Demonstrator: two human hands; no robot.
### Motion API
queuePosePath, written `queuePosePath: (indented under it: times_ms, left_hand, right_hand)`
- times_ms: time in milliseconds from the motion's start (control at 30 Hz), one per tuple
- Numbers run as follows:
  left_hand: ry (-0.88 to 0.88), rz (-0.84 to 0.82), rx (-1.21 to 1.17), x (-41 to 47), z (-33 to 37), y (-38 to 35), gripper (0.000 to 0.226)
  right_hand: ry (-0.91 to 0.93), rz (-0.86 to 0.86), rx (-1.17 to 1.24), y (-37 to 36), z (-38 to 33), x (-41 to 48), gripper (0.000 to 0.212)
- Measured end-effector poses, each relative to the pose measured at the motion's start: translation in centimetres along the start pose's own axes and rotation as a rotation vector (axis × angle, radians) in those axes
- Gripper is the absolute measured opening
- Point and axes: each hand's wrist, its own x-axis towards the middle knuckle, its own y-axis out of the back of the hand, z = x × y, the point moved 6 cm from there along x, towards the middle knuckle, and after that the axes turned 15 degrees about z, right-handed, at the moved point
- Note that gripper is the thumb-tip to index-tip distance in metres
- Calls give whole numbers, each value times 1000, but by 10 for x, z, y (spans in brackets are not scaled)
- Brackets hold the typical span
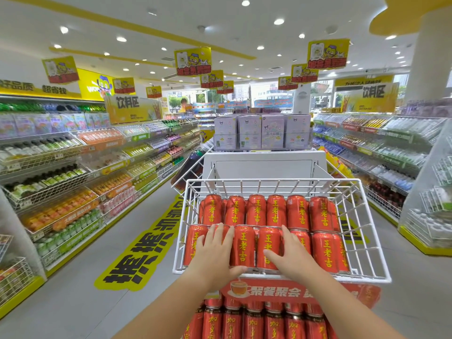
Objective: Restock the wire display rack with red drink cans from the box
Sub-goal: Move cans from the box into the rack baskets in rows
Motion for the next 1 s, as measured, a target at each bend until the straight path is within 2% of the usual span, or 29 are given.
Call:
queuePosePath:
  times_ms: [100,267,367,467,567,667,867,1000]
  left_hand:
    - [-43,7,23,-13,-7,9,106]
    - [-127,46,17,-40,-25,28,111]
    - [-176,122,4,-59,-45,28,107]
    - [-193,129,-13,-85,-65,25,109]
    - [-217,30,0,-115,-82,17,117]
    - [-222,-2,-21,-145,-94,3,118]
    - [-243,-9,-130,-204,-98,-39,115]
    - [-209,-138,-91,-252,-103,-79,117]
  right_hand:
    - [58,23,-109,10,-7,-14,98]
    - [16,99,-186,13,-20,-48,100]
    - [82,123,-347,3,-34,-71,101]
    - [154,127,-490,-11,-49,-100,99]
    - [167,126,-563,-32,-63,-136,98]
    - [167,98,-620,-54,-67,-173,97]
    - [132,-44,-693,-104,-53,-239,97]
    - [129,-124,-687,-143,-31,-273,95]
